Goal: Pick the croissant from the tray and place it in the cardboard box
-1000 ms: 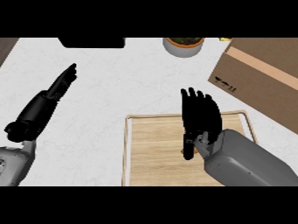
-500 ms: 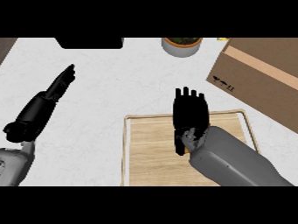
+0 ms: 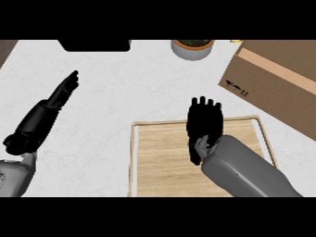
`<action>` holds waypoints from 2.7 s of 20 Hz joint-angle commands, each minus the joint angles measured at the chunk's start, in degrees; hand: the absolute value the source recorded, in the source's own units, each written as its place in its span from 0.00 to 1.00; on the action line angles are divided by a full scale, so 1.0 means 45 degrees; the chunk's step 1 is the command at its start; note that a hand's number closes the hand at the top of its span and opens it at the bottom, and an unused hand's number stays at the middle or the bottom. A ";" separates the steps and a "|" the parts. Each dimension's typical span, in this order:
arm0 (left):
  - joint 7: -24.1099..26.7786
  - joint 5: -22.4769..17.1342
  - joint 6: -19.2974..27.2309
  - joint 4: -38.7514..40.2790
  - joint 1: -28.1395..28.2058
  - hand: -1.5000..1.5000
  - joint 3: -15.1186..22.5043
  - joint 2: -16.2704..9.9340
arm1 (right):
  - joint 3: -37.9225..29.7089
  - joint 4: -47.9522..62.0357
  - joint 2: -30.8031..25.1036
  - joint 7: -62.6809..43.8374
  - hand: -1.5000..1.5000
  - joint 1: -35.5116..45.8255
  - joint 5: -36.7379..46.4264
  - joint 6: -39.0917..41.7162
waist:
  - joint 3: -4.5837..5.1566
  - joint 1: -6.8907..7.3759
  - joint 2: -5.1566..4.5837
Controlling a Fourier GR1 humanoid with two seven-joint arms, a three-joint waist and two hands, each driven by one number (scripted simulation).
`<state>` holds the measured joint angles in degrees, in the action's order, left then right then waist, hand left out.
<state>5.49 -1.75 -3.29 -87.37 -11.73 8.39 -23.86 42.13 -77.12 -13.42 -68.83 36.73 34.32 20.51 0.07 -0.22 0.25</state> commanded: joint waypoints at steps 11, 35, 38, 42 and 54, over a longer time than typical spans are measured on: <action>-0.0030 0.0315 -0.0211 0.0510 -0.0483 0.50 -0.0164 0.0476 | -0.0954 0.0175 0.0412 -0.1596 0.00 -0.1515 0.1596 0.0987 | -0.0005 -0.0107 -0.0040; -0.0626 0.0990 -0.1058 -0.0444 -0.0161 0.50 -0.1039 0.1024 | -0.1626 0.0828 0.1057 0.2998 1.00 -0.2036 0.6310 0.0546 | -0.0016 0.0076 -0.0050; -0.0071 0.0882 -0.1237 -0.0150 0.0075 0.50 -0.1168 0.0779 | -0.1174 -0.0038 0.0460 0.6264 1.00 -0.2044 0.5407 -0.0369 | -0.0022 0.0115 -0.0061; -0.0106 0.0972 -0.1130 -0.0264 -0.0136 0.50 -0.0780 0.1122 | -0.1238 -0.0637 0.0672 1.0893 1.00 -0.1130 0.3571 -0.1734 | -0.0097 0.0656 -0.0264; 0.0448 0.1286 -0.1227 -0.0003 0.0537 0.50 -0.1089 0.1129 | -0.4335 -0.2112 -0.1213 1.4487 1.00 -0.0081 0.2921 -0.3396 | -0.0016 0.0090 -0.0044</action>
<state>5.49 3.34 -8.56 -87.25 -11.54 3.60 -18.72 29.28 -85.11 -17.78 -5.05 33.93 50.06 5.48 -0.03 0.24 -0.03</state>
